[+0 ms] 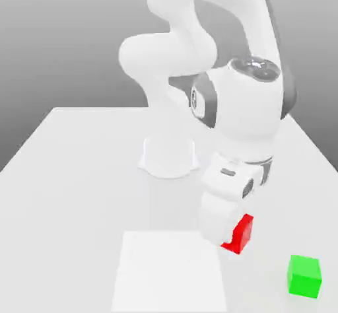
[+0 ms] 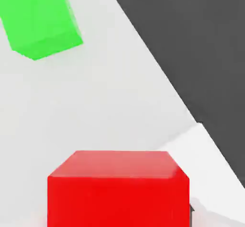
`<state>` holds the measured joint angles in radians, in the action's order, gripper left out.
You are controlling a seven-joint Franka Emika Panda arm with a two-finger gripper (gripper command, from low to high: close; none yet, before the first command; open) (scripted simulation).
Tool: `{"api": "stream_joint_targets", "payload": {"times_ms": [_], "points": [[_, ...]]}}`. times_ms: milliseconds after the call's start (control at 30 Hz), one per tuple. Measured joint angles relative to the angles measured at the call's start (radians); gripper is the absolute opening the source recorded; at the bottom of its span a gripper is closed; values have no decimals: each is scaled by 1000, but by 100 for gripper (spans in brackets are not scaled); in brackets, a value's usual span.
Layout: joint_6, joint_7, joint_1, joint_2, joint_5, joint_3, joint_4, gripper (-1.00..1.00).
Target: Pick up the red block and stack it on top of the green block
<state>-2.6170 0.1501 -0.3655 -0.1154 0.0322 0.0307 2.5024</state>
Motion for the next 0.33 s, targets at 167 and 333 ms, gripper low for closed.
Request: {"api": "stream_joint_targets", "payload": {"times_ms": [167,333], "points": [[-21,57,-71,-130,9,51,-108,-100],[-81,68,-77,-197,21,46,-114,100]]}}
